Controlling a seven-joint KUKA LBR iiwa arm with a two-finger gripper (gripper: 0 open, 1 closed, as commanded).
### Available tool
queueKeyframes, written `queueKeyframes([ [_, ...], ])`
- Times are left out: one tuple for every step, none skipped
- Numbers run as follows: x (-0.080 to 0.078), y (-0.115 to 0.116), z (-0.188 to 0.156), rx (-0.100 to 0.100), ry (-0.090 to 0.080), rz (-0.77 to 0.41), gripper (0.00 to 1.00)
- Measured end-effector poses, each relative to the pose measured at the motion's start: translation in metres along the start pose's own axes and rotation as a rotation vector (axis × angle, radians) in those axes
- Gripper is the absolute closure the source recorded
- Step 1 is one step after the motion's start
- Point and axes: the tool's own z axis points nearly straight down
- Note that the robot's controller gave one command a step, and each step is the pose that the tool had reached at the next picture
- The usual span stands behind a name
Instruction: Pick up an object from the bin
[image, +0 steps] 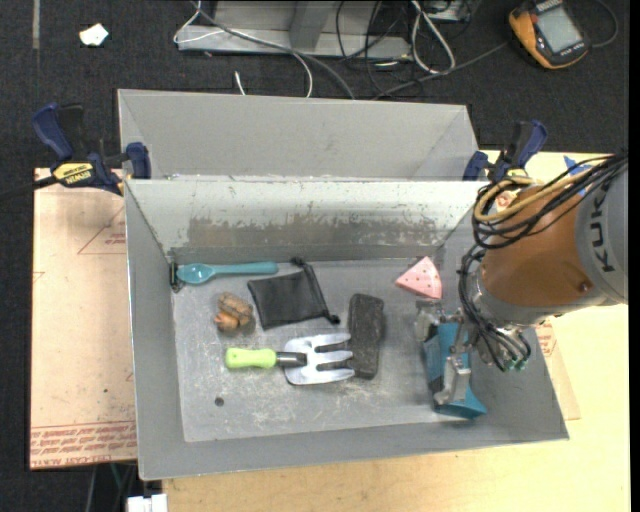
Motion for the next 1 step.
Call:
queueKeyframes([
  [-0.0223,0.0773,0.0413,-0.01,-0.014,0.1,0.0],
])
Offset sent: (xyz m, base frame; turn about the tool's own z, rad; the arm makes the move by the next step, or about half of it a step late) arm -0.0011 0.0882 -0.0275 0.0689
